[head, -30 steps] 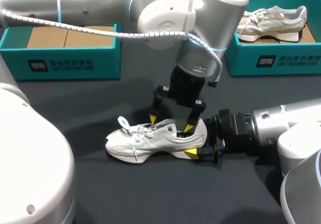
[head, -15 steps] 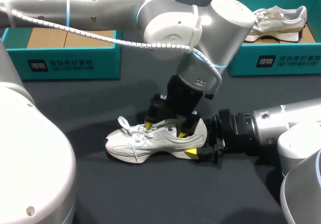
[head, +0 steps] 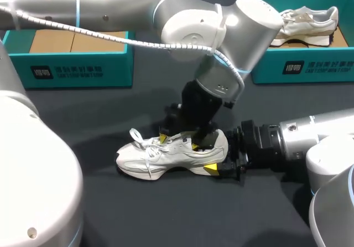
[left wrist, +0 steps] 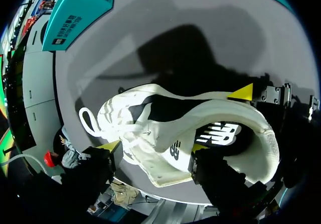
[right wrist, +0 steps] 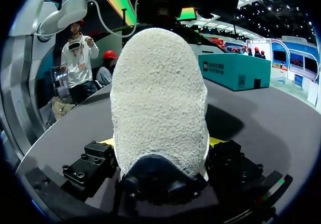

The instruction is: Take the shoe out of the shoebox, open the shoe tongue, remove and reinsert the insole, then place the shoe into the shoebox

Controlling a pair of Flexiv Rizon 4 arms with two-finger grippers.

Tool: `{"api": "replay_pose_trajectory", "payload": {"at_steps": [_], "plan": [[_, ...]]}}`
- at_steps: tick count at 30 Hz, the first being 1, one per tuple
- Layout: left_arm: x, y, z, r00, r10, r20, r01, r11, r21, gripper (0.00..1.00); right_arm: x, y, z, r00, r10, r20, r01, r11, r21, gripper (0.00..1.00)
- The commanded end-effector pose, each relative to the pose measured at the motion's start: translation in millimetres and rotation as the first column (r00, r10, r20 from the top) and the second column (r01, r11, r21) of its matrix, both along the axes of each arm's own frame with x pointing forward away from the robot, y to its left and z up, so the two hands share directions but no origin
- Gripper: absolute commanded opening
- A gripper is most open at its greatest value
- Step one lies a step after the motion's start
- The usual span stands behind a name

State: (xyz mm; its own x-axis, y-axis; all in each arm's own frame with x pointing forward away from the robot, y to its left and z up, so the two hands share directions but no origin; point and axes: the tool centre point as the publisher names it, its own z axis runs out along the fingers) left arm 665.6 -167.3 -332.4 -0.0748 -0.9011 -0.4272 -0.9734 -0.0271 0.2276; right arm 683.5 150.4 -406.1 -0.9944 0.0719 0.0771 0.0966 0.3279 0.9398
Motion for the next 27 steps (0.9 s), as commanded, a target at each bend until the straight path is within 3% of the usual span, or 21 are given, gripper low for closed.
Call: {"api": "replay_pose_trajectory", "payload": {"at_steps": [1, 3, 8, 11, 16, 27], "plan": [[-0.7, 12.1, 9.6, 1.000, 0.003, 0.004, -0.003, 1.000, -0.028, 0.59, 0.5, 2.1, -0.8, 1.000, -0.001, 0.000, 0.001, 1.000, -0.004, 0.00], [-0.9, 13.7, 11.9, 1.000, 0.005, 0.005, -0.005, 0.999, -0.036, 0.51, 0.5, 2.1, -0.8, 1.000, -0.001, 0.000, 0.001, 1.000, -0.004, 0.00], [-0.8, 15.4, 16.2, 1.000, -0.004, -0.011, 0.004, 0.998, -0.062, 0.44, 0.5, 2.1, -0.8, 1.000, -0.001, 0.000, 0.001, 1.000, -0.004, 0.00], [-1.4, 15.8, 17.4, 1.000, -0.010, -0.015, 0.009, 0.997, -0.074, 0.34, 0.5, 2.1, -0.8, 1.000, -0.001, 0.000, 0.001, 1.000, -0.004, 0.00], [-3.6, 21.0, 19.1, 1.000, -0.016, -0.012, 0.014, 0.993, -0.113, 0.00, 0.5, 2.1, -0.8, 1.000, -0.001, 0.000, 0.001, 1.000, -0.004, 0.00], [-9.7, 58.5, 31.2, 0.998, 0.062, 0.020, -0.051, 0.936, -0.349, 0.00, 0.5, 2.1, -0.8, 1.000, -0.001, 0.000, 0.001, 1.000, -0.004, 0.00]]}}
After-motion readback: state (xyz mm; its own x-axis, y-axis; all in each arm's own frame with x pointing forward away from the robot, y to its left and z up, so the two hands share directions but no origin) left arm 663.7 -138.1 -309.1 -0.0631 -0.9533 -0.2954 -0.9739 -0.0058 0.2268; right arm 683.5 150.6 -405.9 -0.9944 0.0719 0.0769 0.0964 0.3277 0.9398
